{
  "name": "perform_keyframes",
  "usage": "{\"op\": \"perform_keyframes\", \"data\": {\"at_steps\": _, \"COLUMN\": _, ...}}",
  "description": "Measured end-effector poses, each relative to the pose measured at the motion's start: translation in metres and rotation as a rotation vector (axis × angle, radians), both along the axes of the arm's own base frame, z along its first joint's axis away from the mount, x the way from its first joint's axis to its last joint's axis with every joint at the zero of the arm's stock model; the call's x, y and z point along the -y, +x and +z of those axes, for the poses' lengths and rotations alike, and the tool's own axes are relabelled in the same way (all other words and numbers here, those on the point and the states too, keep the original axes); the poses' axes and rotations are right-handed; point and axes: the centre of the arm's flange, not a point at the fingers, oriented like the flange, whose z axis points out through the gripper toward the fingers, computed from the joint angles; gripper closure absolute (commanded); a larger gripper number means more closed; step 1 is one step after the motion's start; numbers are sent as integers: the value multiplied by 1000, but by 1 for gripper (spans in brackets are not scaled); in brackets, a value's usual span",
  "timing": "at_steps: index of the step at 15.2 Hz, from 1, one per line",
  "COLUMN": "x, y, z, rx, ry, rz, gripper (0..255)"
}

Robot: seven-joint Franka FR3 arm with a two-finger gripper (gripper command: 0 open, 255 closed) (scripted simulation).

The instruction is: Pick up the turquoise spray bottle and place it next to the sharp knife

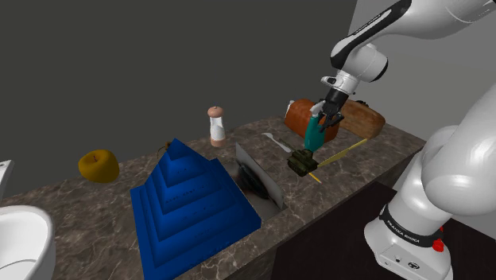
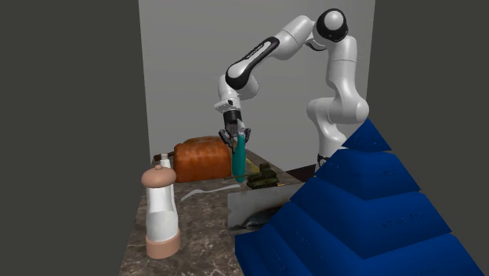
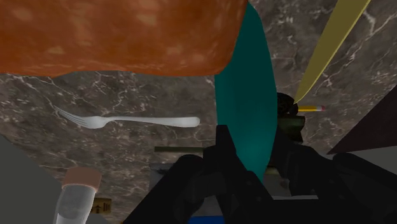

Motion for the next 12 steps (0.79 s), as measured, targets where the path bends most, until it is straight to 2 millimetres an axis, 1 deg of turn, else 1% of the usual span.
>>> {"op": "perform_keyframes", "data": {"at_steps": 1, "x": 0, "y": 0, "z": -3, "rx": 0, "ry": 0, "rz": 0, "gripper": 255}}
{"op": "perform_keyframes", "data": {"at_steps": 7, "x": 1, "y": 0, "z": -3, "rx": 5, "ry": -2, "rz": -2, "gripper": 255}}
{"op": "perform_keyframes", "data": {"at_steps": 8, "x": 1, "y": 0, "z": -3, "rx": 5, "ry": -2, "rz": -2, "gripper": 0}}
{"op": "perform_keyframes", "data": {"at_steps": 12, "x": 0, "y": 0, "z": -5, "rx": 1, "ry": -1, "rz": 0, "gripper": 0}}
